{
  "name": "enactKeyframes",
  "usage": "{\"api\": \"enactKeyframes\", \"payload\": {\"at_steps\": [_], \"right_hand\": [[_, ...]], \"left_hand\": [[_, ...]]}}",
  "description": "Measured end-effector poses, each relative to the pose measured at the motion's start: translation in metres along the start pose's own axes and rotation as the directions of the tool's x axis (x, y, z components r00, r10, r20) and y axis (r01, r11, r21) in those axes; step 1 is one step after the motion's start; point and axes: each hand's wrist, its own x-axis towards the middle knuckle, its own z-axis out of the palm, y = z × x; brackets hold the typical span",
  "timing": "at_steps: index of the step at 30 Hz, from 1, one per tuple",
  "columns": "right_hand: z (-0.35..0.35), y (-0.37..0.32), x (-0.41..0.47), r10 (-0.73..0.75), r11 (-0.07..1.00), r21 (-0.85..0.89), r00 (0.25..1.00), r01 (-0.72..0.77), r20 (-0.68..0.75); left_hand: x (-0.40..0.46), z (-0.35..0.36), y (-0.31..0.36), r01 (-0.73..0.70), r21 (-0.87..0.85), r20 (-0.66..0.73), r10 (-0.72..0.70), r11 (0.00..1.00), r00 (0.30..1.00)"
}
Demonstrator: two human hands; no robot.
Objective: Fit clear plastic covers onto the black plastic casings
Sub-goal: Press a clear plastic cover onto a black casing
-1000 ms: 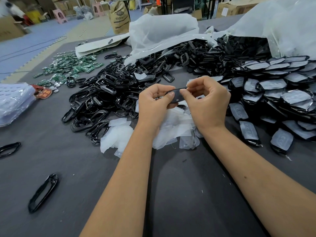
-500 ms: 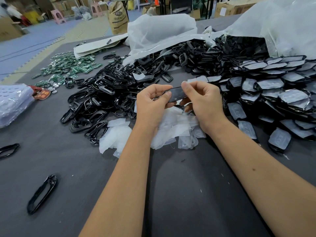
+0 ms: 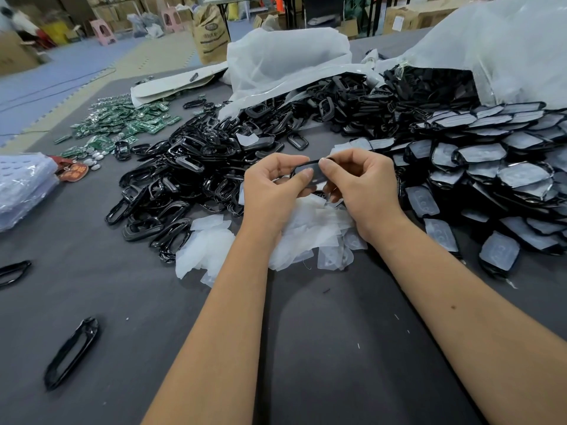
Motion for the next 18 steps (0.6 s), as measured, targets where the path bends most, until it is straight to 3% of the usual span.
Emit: {"api": "enactKeyframes", "payload": {"at_steps": [8,18], "right_hand": [[0.0011,0.0053,0.0012,-0.028,0.996,-0.087,0.999,0.025,-0.039],[0.0007,0.0026,0.0006,-0.023,0.998,-0.065,1.0,0.024,0.016]], "left_hand": [[0.0012,-0.0004,-0.0024,0.005,0.013,-0.003,-0.005,1.0,1.0],[0.0048,-0.0021,-0.0061,0.003,0.009,-0.019,-0.003,1.0,1.0]]}}
